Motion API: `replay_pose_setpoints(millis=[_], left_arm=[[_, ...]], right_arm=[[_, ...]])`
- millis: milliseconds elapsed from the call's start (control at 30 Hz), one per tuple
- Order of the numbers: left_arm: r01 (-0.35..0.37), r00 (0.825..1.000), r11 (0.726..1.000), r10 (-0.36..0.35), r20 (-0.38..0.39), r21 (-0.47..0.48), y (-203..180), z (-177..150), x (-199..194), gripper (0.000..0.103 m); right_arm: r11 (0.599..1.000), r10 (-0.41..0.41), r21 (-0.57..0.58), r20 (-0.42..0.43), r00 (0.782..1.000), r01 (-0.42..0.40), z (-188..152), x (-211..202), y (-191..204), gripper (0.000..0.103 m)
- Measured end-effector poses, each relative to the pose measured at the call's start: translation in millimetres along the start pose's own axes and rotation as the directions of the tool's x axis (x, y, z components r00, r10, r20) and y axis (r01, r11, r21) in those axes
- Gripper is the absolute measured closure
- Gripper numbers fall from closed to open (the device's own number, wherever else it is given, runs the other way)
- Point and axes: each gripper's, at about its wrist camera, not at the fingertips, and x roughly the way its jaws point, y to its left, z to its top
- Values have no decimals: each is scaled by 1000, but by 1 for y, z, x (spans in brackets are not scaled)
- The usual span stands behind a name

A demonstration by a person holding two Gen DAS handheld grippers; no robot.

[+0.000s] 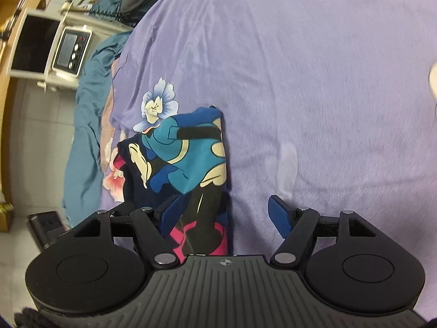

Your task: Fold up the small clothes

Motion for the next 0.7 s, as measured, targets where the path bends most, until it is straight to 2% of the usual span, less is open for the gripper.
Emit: replay_pose_setpoints(millis=[67, 133, 200, 300, 500, 700], left_arm=[[20, 1000, 1000, -20, -16, -16, 5, 5, 10, 0], [-8, 999, 1000, 8, -38, 3, 6, 9, 20, 0], [18, 999, 1000, -18, -36, -2, 9, 15, 25, 0], [65, 997, 998, -65, -28, -7, 11, 25, 31, 0], [70, 998, 998, -70, -9, 0, 9, 49, 48, 0], [19, 1000, 997, -19, -2, 72, -6, 56, 58, 0]], right_arm=[[999, 36, 27, -4, 999, -35, -3, 5, -4, 29], [998, 55, 39, -16, 998, -55, -5, 13, -5, 36], [998, 55, 39, -12, 998, -55, -5, 20, -5, 45], [998, 51, 39, 3, 999, -51, 1, 32, -4, 46], [996, 79, 28, 20, 997, -80, 26, 57, 7, 46], [998, 69, -8, 33, 997, -69, 49, 82, 27, 48]])
